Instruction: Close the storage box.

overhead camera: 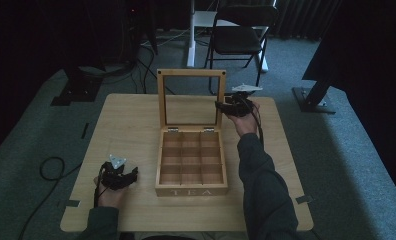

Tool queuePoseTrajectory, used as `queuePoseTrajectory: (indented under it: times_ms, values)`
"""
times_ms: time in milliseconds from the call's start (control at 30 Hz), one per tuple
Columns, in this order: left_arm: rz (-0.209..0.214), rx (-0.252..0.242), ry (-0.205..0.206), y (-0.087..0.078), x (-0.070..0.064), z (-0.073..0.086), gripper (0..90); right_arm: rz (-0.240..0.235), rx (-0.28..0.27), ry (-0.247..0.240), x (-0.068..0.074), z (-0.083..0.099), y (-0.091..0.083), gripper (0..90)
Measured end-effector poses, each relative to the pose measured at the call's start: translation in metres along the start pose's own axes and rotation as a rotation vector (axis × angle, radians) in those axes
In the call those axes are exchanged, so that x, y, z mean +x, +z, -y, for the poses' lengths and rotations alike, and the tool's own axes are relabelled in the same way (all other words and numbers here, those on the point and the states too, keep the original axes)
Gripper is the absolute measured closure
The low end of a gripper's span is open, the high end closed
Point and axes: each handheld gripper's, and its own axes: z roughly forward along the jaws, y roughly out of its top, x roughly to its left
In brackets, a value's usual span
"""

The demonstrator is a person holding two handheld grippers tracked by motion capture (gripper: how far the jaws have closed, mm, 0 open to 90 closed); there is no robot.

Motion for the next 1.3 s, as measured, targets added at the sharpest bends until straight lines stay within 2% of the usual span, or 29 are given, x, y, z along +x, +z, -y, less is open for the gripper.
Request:
queuePoseTrajectory:
  times_ms: [200,333,433,533,833,1000,1300]
  values:
    - [0.001,-0.002,-0.004,0.000,0.000,0.000,36.0,-0.038,0.000,-0.005,-0.005,0.000,0.005,49.5]
    - [0.001,-0.003,-0.004,0.000,0.000,0.000,36.1,-0.054,0.006,-0.029,-0.001,-0.006,0.007,50.8]
    - [0.001,-0.003,-0.004,0.000,0.000,0.001,36.0,-0.030,0.013,-0.064,0.003,-0.009,0.006,51.7]
    - [0.001,-0.003,-0.006,0.000,0.000,0.001,36.0,-0.038,0.005,-0.057,0.002,-0.008,0.002,54.2]
    - [0.008,-0.009,-0.013,0.001,-0.001,0.001,36.0,-0.019,-0.020,-0.109,0.014,-0.001,-0.013,54.0]
    - [0.012,-0.006,-0.014,0.001,-0.002,0.000,36.0,-0.037,-0.036,-0.118,0.018,0.003,-0.022,54.2]
    - [0.015,-0.003,-0.019,0.001,-0.002,0.000,36.0,-0.026,-0.044,-0.167,0.032,0.012,-0.040,57.0]
